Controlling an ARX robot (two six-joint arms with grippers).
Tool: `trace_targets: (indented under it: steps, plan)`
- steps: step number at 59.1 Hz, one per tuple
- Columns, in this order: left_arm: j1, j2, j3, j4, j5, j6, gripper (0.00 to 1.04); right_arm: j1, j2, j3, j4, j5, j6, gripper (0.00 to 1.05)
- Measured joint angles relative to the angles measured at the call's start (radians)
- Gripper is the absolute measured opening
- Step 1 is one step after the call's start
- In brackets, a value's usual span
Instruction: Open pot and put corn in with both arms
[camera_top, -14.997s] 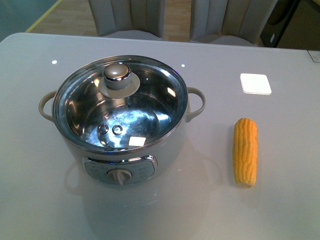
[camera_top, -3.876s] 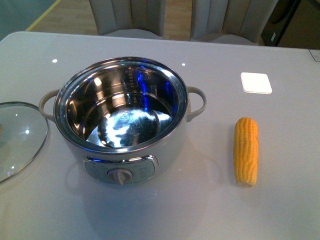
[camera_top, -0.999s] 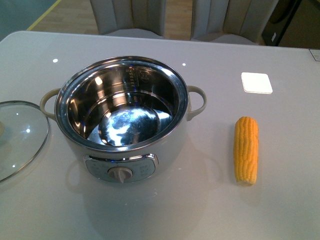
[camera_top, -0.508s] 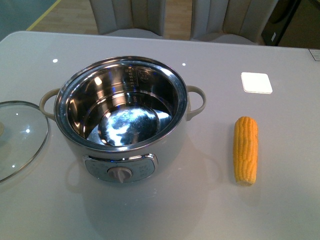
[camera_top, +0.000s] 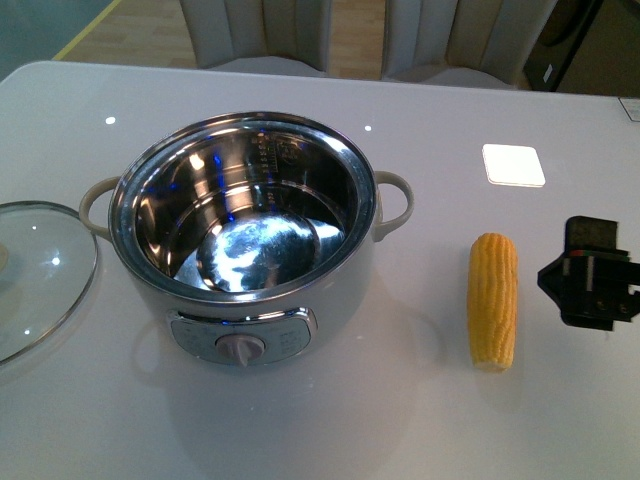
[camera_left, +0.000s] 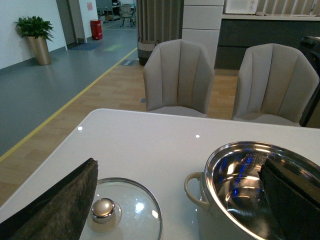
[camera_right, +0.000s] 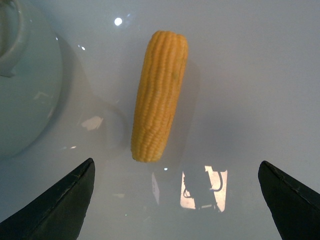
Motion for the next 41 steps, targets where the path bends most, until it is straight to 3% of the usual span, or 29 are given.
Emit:
trace_targets:
  steps: [41]
  plan:
    - [0.0, 0.0, 0.0, 0.0, 0.0, 0.0, 0.98, 0.067, 0.402, 0.321, -0.082, 0.075, 0.092, 0.96]
